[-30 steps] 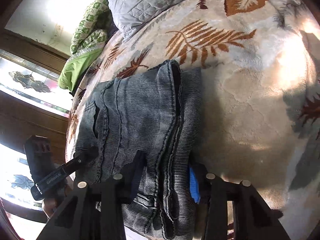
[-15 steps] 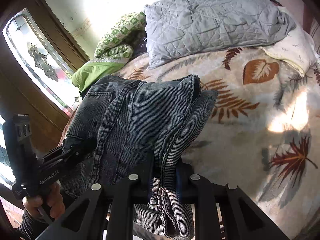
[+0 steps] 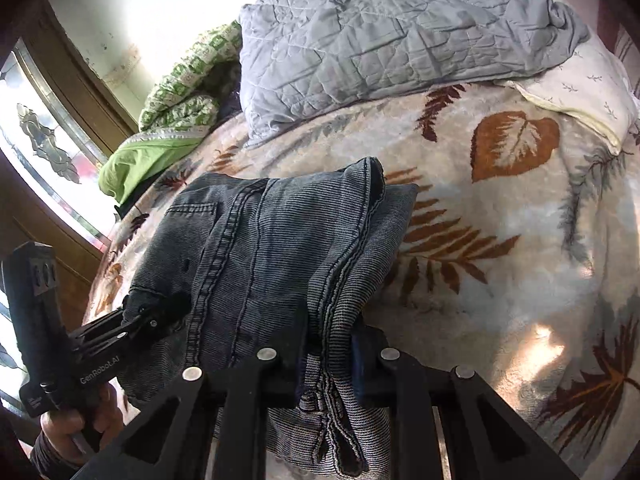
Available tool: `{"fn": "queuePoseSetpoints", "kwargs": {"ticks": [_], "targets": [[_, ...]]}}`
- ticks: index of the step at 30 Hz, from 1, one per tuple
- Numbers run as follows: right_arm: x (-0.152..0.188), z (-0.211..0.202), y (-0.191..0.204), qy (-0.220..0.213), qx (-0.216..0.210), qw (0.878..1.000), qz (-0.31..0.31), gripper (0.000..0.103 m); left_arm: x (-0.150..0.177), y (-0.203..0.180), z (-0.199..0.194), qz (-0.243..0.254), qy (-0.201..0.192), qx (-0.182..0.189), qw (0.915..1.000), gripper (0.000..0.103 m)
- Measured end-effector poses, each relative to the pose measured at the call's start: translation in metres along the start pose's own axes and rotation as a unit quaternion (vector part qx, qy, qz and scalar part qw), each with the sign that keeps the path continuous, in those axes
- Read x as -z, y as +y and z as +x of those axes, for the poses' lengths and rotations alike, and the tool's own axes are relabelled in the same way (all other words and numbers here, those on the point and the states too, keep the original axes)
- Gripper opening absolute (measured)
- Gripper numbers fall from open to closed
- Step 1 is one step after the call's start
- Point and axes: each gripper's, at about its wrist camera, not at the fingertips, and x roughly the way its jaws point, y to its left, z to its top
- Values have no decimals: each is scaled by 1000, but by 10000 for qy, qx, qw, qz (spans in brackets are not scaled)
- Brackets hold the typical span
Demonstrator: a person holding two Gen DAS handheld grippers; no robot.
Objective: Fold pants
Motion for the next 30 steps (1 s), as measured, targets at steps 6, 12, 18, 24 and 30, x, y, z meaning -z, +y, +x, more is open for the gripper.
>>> {"fn": "queuePoseSetpoints", "kwargs": {"ticks": [6, 12, 18, 24, 30], "targets": [[3, -11, -9, -58, 412, 9991, 10, 57, 8, 5, -35, -55, -350, -307, 9989, 69], [17, -46, 27, -325, 613, 9954, -655, 67, 30, -2, -54, 151, -471, -975, 9940, 80], [51, -5, 27, 297, 885, 9924, -800, 74, 44, -3, -35, 176, -277, -1360, 9902, 87], [49, -35, 32, 103, 971, 9915, -855, 75, 43, -6, -63, 129, -404, -1257, 9912, 87], [78, -63, 26, -490, 658, 9942, -691, 88, 64, -9, -76, 81, -420, -1254, 9912, 88]]}}
